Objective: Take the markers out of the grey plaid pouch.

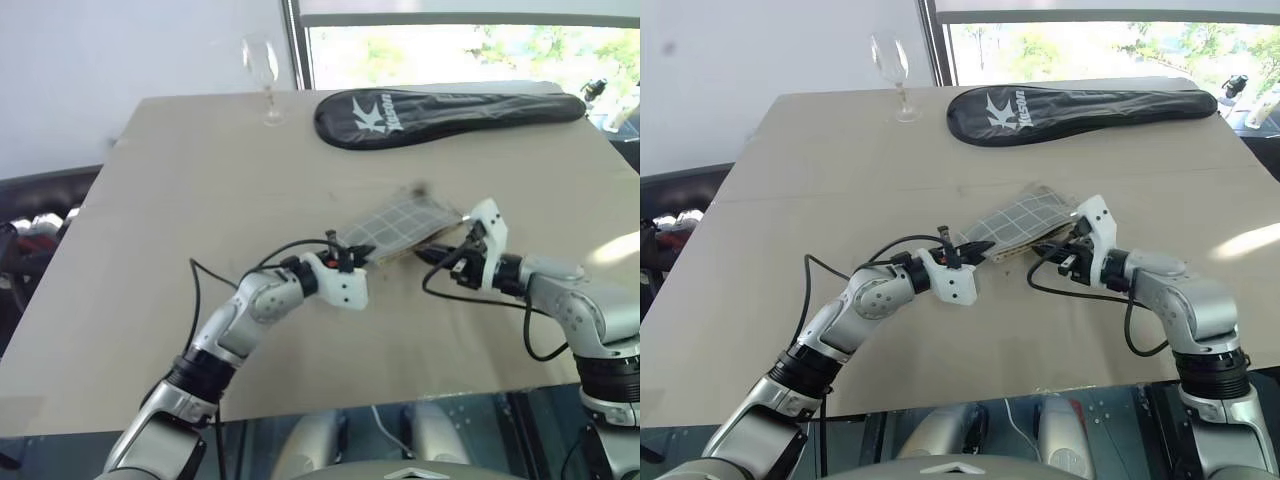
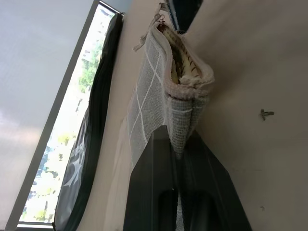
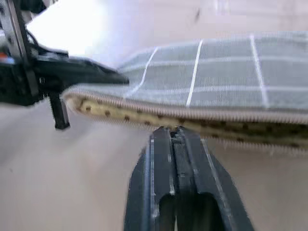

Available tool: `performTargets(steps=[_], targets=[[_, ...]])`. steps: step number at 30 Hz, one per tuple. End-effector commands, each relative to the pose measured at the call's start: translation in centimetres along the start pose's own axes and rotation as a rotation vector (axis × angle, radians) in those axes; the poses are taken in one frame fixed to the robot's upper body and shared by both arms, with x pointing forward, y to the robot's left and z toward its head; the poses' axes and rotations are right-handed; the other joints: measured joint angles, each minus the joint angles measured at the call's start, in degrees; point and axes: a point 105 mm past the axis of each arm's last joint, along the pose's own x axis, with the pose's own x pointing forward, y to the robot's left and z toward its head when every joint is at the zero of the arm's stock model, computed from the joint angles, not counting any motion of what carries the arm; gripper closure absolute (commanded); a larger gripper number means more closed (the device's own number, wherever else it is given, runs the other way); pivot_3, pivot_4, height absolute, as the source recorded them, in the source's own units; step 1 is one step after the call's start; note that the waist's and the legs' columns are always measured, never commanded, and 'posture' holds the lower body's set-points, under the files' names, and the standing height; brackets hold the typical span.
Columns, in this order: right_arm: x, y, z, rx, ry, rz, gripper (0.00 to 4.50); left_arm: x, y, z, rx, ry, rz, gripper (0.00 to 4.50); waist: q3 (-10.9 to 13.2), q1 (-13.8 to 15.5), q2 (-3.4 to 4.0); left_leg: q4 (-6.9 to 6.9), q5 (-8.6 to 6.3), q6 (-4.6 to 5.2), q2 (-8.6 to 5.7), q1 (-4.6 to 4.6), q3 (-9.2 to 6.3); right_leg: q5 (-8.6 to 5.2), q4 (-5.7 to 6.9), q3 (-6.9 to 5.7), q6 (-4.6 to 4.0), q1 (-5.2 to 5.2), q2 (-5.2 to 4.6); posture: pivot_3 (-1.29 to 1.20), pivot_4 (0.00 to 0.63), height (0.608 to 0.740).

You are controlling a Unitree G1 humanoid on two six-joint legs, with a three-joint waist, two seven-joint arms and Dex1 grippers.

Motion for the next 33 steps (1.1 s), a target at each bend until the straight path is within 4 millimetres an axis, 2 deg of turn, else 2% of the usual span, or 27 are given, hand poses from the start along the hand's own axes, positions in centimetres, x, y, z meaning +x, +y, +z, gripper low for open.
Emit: performTargets(steps=[1,9,16,19,22,24,29,33], targets=[[-0.1,-0.3,1.2,-0.024,-0.043,-0.023,4.46,-0.1,1.0,0.5,0.013,-0.022,0.031,4.50,0.0,0.0,0.00,0.00,0.00,0.00,0.00,0.00,0.00,0.00,0.00,0.00,0.00,0.00,0.00,0.00,0.150,0.740],[1.0,-1.5,-0.2,-0.072,0.012,-0.094,4.46,0.1,1.7,1.0,0.008,-0.037,0.051,4.50,0.0,-0.1,0.00,0.00,0.00,0.00,0.00,0.00,0.01,0.00,0.01,0.00,0.00,-0.02,0.00,0.00,0.150,0.740],[1.6,-2.5,1.5,-0.169,-0.058,-0.163,4.46,0.2,2.3,1.5,-0.034,-0.052,0.070,4.50,0.0,-0.2,0.00,0.00,0.00,0.00,0.00,0.00,0.00,0.00,0.02,0.00,0.00,-0.02,0.01,0.00,0.150,0.740],[1.8,-2.8,2.0,-0.333,-0.033,-0.175,4.46,0.4,2.8,1.9,-0.120,-0.060,0.085,4.50,0.0,-0.2,0.00,0.02,0.00,0.00,-0.01,-0.02,0.01,0.00,0.01,-0.01,0.00,-0.02,0.01,0.00,0.150,0.740],[2.2,-2.4,1.2,-0.501,0.066,-0.121,3.59,0.6,3.0,2.7,-0.232,-0.084,0.061,4.50,0.0,-0.3,0.00,0.02,0.00,0.00,-0.02,-0.02,0.01,0.00,0.01,-0.03,0.00,-0.02,0.01,0.00,0.150,0.740],[2.4,-2.0,1.0,-0.551,0.101,-0.084,2.57,0.6,3.4,3.3,-0.299,-0.104,0.049,4.50,0.0,-0.4,0.00,0.01,0.00,0.00,-0.01,-0.02,0.00,0.00,0.00,-0.04,0.00,-0.02,0.02,0.00,0.150,0.740],[2.4,-1.8,2.2,-0.653,0.145,-0.091,0.05,0.5,3.9,4.6,-0.461,-0.155,0.014,4.50,0.0,-0.4,-0.01,0.02,0.00,0.00,0.01,-0.01,0.01,0.00,0.01,-0.01,0.00,-0.02,0.03,0.00,0.150,0.740],[1.7,-1.0,3.7,-0.717,0.199,-0.061,0.01,0.2,4.0,5.6,-0.674,-0.196,-0.027,4.50,0.0,-0.4,-0.02,0.03,0.00,0.00,0.01,-0.03,0.00,0.00,-0.01,-0.02,0.00,-0.02,0.03,0.00,0.150,0.740]])
